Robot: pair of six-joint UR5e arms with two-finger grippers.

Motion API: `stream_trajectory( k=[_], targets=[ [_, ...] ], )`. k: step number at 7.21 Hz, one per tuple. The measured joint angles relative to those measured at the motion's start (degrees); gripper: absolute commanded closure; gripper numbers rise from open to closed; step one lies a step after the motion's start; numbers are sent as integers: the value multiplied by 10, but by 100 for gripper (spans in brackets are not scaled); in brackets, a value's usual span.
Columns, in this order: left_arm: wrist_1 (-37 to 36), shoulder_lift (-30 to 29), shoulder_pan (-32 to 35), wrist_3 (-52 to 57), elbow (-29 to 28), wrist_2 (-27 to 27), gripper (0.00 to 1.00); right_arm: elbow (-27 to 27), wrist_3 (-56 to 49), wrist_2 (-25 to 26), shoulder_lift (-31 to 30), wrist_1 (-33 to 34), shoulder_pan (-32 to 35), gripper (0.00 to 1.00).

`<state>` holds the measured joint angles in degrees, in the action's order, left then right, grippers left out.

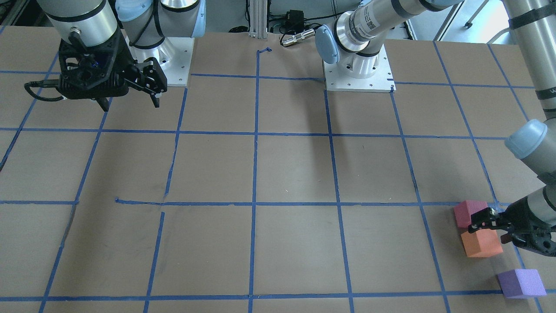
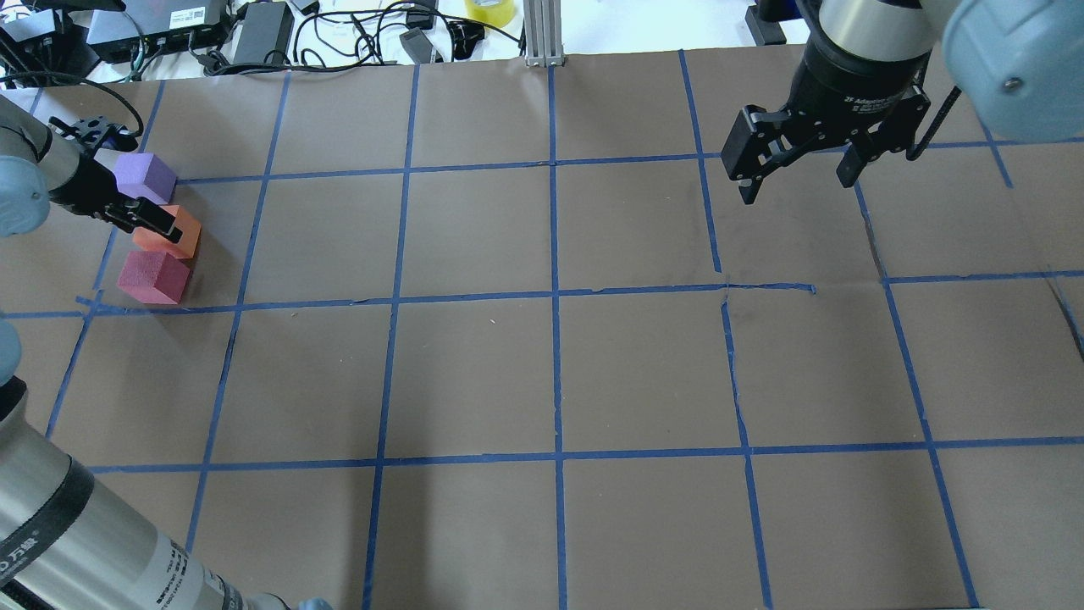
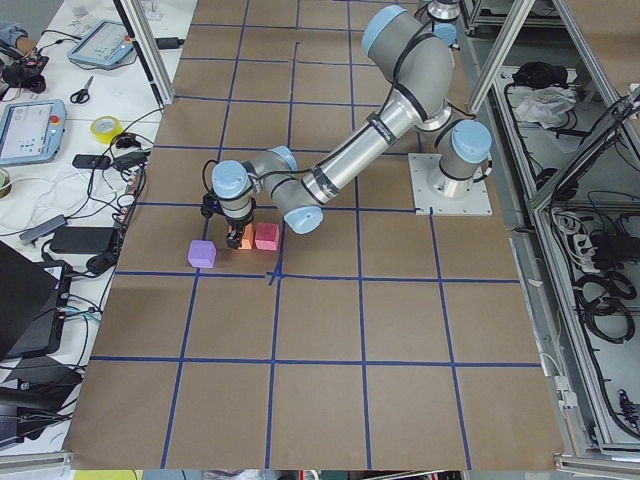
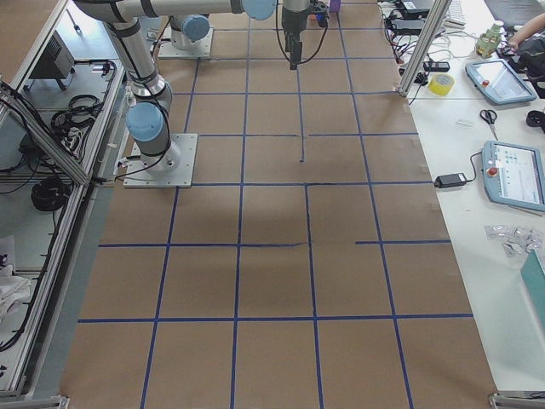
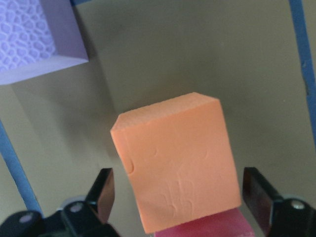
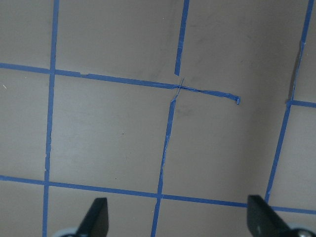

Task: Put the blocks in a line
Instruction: 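Open the left gripper and raise it away from the blocks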

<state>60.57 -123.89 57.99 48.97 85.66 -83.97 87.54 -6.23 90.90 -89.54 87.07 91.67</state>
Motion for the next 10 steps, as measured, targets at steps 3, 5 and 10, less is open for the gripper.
stream_trajectory(
  k=[3, 5, 10],
  targets=[
    [105, 90, 63, -27, -3, -41, 0, 0, -5, 2, 0, 0, 0, 0],
    [165, 149, 130, -123, -4, -52, 0, 1, -6, 3, 1, 0, 0, 0],
    [207, 217, 308, -338, -3, -54, 0, 8, -5, 3, -1, 1, 0, 0]
  ],
)
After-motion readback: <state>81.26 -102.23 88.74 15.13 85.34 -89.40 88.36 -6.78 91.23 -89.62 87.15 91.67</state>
